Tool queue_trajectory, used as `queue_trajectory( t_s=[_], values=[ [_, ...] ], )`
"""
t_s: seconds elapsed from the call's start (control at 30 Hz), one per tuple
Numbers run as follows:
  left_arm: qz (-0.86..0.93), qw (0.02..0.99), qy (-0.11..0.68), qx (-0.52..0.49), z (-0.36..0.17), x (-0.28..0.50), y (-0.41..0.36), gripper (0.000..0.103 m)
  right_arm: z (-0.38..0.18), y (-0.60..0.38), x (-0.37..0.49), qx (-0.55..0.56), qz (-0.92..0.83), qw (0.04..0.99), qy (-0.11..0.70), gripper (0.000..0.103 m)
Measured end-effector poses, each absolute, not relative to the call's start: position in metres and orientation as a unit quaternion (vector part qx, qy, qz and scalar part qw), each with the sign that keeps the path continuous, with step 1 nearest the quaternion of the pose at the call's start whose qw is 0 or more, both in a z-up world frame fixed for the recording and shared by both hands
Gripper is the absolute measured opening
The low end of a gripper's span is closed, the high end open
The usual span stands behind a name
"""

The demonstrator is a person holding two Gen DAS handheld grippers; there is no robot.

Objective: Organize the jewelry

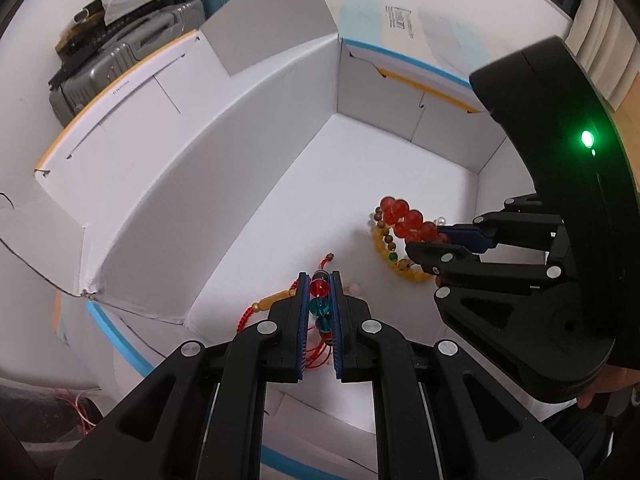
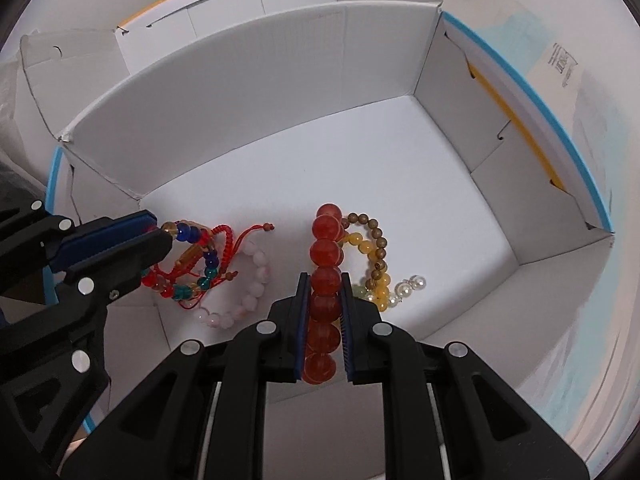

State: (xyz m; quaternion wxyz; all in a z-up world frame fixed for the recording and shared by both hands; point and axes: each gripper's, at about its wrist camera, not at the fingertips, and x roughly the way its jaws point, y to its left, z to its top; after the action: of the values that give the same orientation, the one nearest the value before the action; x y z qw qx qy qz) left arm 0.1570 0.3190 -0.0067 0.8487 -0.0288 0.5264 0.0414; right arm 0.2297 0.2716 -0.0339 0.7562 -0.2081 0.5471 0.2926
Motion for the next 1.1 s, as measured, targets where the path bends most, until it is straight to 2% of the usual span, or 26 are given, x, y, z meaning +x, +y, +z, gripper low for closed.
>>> queue_trajectory(
  t_s=[0.2,0.33,0.43,0.47,0.53,0.6,0.67,0.73,0.9,1.1],
  values=[
    [0.054,0.848,0.526,-0.028,-0.011,0.158,0.32,0.01,-0.034,0.268,0.227,-0.198,0.295,0.767,0.534,0.016],
    [0.062,0.855,0.515,-0.028,-0.005,0.155,0.316,0.012,-0.023,0.261,0.222,-0.186,0.294,0.781,0.519,0.032],
    [0.072,0.865,0.496,-0.022,0.006,0.148,0.312,0.038,-0.006,0.252,0.221,-0.178,0.292,0.8,0.493,0.039],
    [0.075,0.868,0.489,-0.024,0.009,0.146,0.312,0.046,0.001,0.248,0.218,-0.176,0.29,0.808,0.481,0.045],
    [0.083,0.875,0.476,-0.027,0.018,0.139,0.312,0.051,0.013,0.241,0.211,-0.172,0.288,0.821,0.463,0.05],
    [0.088,0.88,0.467,-0.028,0.026,0.134,0.311,0.06,0.026,0.235,0.213,-0.168,0.282,0.83,0.451,0.059],
    [0.096,0.884,0.457,-0.029,0.033,0.128,0.311,0.067,0.034,0.227,0.209,-0.161,0.283,0.836,0.441,0.061],
    [0.099,0.887,0.449,-0.03,0.04,0.119,0.31,0.071,0.044,0.221,0.207,-0.155,0.28,0.843,0.432,0.068],
    [0.116,0.895,0.43,-0.037,0.051,0.098,0.308,0.094,0.058,0.201,0.19,-0.136,0.282,0.857,0.409,0.078],
    [0.115,0.902,0.41,-0.064,0.062,0.069,0.302,0.097,0.069,0.182,0.165,-0.115,0.275,0.871,0.391,0.09]
  ],
)
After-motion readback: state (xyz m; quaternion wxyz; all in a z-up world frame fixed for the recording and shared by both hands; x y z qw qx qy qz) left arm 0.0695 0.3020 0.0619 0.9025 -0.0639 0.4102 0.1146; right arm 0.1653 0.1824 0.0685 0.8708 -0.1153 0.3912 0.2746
